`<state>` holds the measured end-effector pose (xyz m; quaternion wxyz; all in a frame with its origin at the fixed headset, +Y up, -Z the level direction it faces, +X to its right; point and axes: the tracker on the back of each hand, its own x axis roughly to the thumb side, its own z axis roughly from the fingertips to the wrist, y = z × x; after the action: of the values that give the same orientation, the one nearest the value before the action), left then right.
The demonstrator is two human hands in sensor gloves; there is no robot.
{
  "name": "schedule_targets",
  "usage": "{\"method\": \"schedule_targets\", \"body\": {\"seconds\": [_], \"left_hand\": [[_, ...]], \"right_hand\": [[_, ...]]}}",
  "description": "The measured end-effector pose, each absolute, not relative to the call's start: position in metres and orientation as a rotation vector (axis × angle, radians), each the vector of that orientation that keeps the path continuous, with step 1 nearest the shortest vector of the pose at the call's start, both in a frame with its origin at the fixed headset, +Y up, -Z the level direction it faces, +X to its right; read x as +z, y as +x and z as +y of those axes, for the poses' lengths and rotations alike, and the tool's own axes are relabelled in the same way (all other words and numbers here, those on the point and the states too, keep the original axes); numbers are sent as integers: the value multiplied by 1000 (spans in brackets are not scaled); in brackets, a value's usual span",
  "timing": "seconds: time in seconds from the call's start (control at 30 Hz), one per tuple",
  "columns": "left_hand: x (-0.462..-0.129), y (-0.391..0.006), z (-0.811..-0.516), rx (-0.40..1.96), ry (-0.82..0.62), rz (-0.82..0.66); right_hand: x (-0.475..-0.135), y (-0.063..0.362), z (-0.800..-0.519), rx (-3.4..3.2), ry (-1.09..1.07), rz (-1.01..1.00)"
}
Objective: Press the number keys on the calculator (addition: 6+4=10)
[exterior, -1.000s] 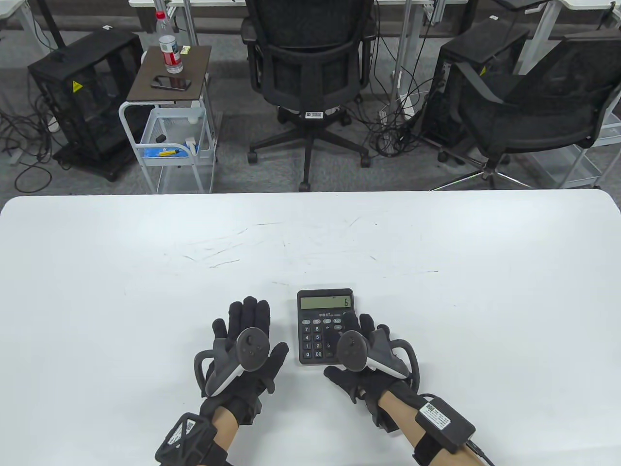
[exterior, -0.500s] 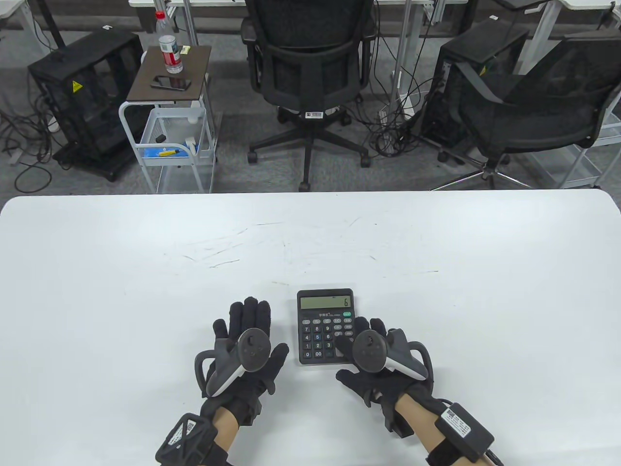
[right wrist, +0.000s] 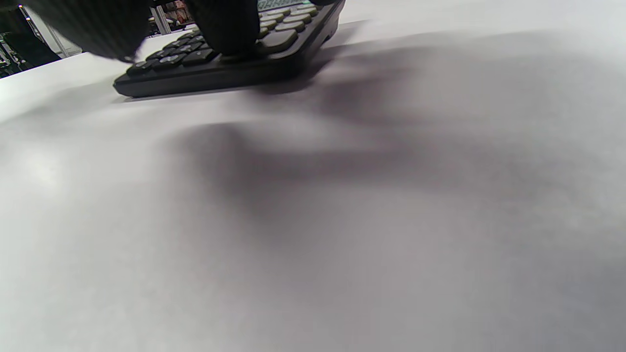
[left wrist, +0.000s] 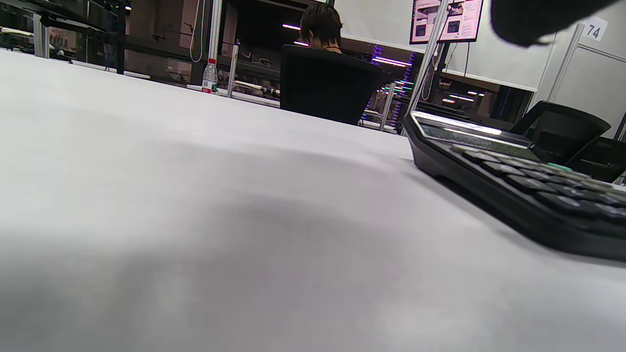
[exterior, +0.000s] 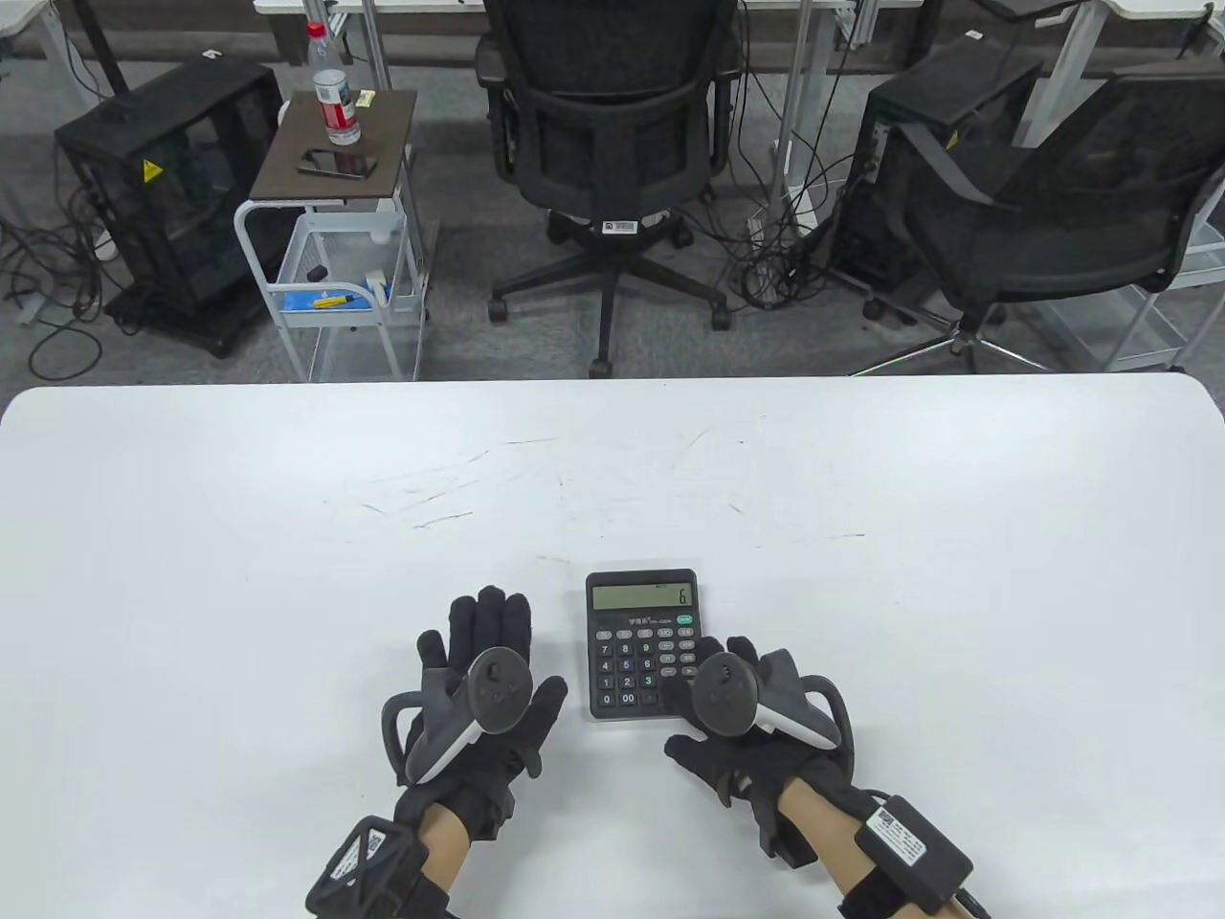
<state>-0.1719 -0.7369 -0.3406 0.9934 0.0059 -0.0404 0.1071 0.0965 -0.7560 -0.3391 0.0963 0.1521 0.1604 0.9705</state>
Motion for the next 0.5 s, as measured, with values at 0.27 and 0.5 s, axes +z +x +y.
{"method": "schedule_targets", "body": {"seconds": [0.27,0.5], "left_hand": [[-340,-172,-737,211,16,-81],[-340,-171,-737,211,5,-79]], "right_hand": [[-339,96,-757,2873,452,481],[-337,95,-754,2876,459,453]]}}
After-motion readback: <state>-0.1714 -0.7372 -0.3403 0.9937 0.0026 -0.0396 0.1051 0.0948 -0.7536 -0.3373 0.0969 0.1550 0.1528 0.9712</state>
